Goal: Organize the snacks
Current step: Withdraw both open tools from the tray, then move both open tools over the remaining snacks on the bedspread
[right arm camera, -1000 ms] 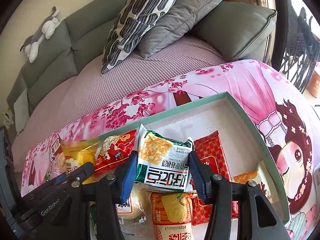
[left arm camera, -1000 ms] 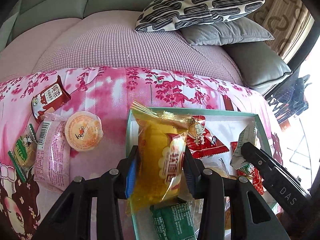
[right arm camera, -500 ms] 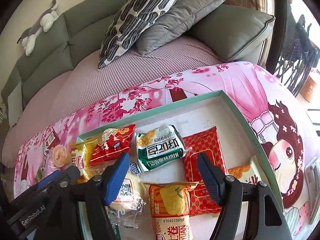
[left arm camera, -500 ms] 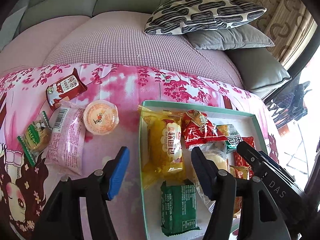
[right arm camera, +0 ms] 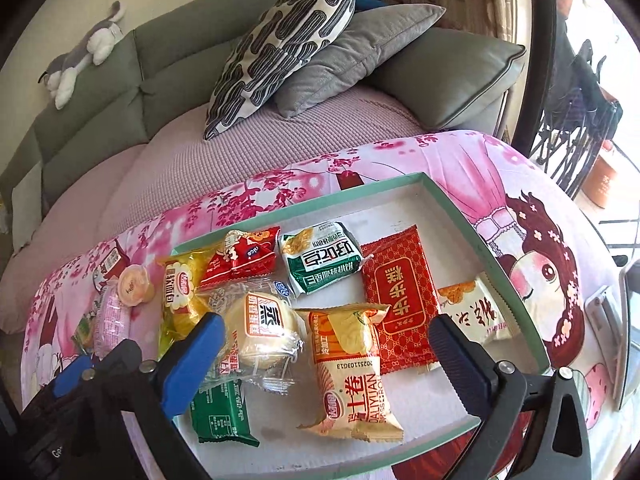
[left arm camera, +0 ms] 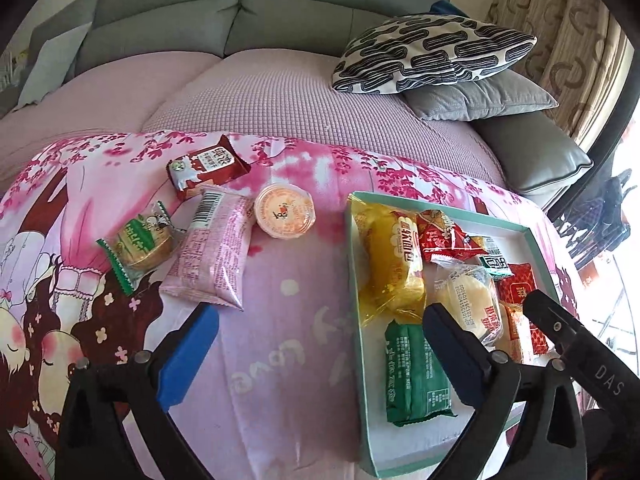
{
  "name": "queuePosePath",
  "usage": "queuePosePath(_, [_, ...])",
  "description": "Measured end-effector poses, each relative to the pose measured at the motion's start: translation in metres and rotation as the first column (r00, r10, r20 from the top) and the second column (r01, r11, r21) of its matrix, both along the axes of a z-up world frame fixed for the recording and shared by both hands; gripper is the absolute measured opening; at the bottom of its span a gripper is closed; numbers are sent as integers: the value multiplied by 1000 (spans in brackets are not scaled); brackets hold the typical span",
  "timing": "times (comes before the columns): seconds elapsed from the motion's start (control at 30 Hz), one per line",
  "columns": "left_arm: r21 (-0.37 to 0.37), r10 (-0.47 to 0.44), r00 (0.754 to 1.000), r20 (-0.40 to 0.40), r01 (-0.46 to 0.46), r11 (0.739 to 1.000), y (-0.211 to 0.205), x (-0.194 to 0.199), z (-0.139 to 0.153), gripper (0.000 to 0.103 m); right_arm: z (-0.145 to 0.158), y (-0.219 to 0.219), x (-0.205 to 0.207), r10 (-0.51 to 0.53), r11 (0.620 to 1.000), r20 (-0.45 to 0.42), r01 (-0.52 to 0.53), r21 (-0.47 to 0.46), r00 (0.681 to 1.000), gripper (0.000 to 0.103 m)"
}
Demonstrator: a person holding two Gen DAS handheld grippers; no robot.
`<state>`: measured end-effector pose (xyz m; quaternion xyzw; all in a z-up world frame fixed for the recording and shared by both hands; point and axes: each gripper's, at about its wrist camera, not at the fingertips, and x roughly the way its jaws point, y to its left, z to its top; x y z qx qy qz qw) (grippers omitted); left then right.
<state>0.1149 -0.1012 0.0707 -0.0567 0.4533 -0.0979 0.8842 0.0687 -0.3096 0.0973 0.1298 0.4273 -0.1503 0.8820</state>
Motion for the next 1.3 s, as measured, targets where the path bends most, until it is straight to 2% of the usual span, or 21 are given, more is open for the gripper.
queuePosePath(0.13, [-17,27,999,20,-27,999,14,-7,1,102,1,0,-10,-26,999,25,26,37,999,103])
queuePosePath(0.33, [41,137,990,30,-138,990,27,-6,-2,102,-3,1,-10,-22,999,24,21,35,999,103])
queuePosePath(0.47, [57,147,988,39,-149,987,31,-7,-4,102,-10,1,-10,-15,1000,-6,15,19,1000,103])
queuePosePath(0.57, [108,171,984,55,-176,978,29,-9,-5,102,-14,-2,-11,-24,999,-15,25,35,1000,103])
queuePosePath(0.7, [91,168,983,70,-174,980,32,-12,-4,102,-17,-4,-12,-18,996,-5,18,85,1000,103])
queuePosePath(0.93, [97,190,978,89,-198,975,35,-18,-2,102,-16,20,-9,51,999,-12,-51,3,999,103])
queuePosePath(1.13, [107,203,974,98,-214,971,42,-21,-3,102,-11,30,-13,87,996,27,-87,-5,996,103])
queuePosePath(1.3, [86,229,967,112,-239,967,54,-23,-2,102,-8,32,-13,87,996,47,-87,-16,995,103])
